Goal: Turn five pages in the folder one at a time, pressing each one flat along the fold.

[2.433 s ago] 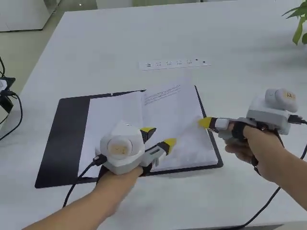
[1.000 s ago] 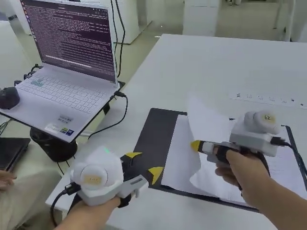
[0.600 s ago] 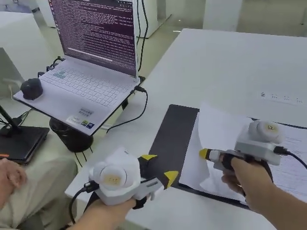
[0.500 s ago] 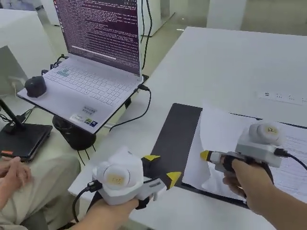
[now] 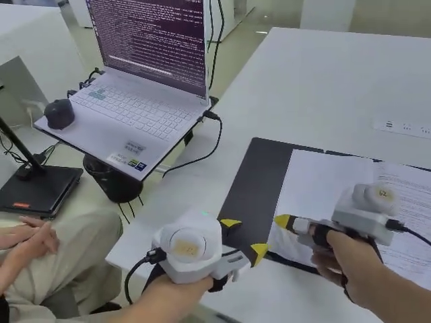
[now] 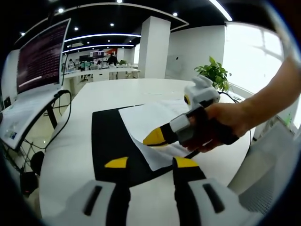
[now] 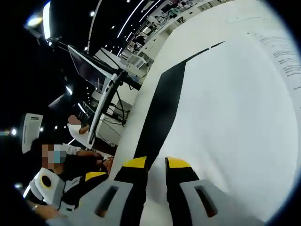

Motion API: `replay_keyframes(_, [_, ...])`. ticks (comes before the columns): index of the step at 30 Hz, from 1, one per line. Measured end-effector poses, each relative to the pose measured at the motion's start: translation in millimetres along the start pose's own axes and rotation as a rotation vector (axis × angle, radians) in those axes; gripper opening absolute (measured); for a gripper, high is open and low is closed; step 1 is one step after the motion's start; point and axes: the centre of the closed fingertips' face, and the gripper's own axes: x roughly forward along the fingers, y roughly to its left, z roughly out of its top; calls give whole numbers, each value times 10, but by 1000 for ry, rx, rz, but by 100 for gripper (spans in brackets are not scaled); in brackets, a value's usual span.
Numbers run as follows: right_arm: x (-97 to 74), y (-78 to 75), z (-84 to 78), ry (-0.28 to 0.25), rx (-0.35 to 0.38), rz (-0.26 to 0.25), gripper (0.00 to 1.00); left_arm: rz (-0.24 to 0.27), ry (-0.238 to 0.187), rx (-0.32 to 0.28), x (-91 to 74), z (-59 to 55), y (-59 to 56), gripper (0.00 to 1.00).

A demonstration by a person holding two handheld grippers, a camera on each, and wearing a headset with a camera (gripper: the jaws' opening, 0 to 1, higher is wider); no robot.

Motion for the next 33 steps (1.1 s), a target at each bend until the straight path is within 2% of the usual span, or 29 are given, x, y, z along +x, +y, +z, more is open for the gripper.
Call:
replay_keyframes(3, [-73, 53, 80, -34, 23, 56, 12, -22, 3, 17, 66, 11, -72, 32])
replay_keyframes(4, [-117, 84, 128, -54, 69, 89, 11, -36, 3, 32, 113, 10, -106, 31])
replay_keyframes(5, [-149, 69, 175, -69, 82, 97, 12, -47, 4, 47, 145, 13, -137, 30])
replay_keyframes(6, [-214, 98, 258, -102, 94, 135, 12, -68, 2, 63, 181, 22, -191, 29])
replay_keyframes(8, [-303, 107, 324, -111, 131, 171, 10, -102, 6, 98, 275, 27, -290, 29])
replay_keyframes(10, [-425, 90, 446, -147, 160, 206, 8, -132, 2, 133, 386, 48, -377, 28])
replay_keyframes(13, [-560, 39, 525, -145, 174, 243, 7, -147, 20, 160, 589, 19, -432, 26])
replay_keyframes(16, [-673, -100, 593, -156, 184, 233, 7, -151, 32, 182, 732, -7, -446, 25])
replay_keyframes(18, [-748, -213, 639, -170, 218, 220, 6, -143, 43, 191, 840, -36, -429, 24])
replay_keyframes(20, [-805, -316, 680, -185, 222, 210, 6, -134, 69, 190, 923, -106, -398, 24])
replay_keyframes(22, [-845, -401, 688, -184, 230, 192, 6, -107, 110, 206, 965, -223, -318, 25])
replay_keyframes(23, [-853, -438, 702, -186, 231, 189, 6, -107, 109, 199, 976, -242, -307, 25])
replay_keyframes(25, [-869, -512, 709, -183, 245, 178, 5, -79, 135, 193, 972, -325, -236, 24])
replay_keyframes(28, [-867, -623, 740, -186, 263, 169, 5, -73, 159, 178, 957, -445, -165, 23])
replay_keyframes(30, [-857, -674, 753, -183, 282, 171, 5, -73, 120, 147, 935, -406, -181, 23])
replay_keyframes(32, [-857, -717, 766, -187, 295, 170, 5, -77, 108, 182, 928, -404, -194, 23])
replay_keyframes(33, [-853, -750, 776, -189, 299, 164, 5, -77, 103, 181, 922, -407, -191, 23])
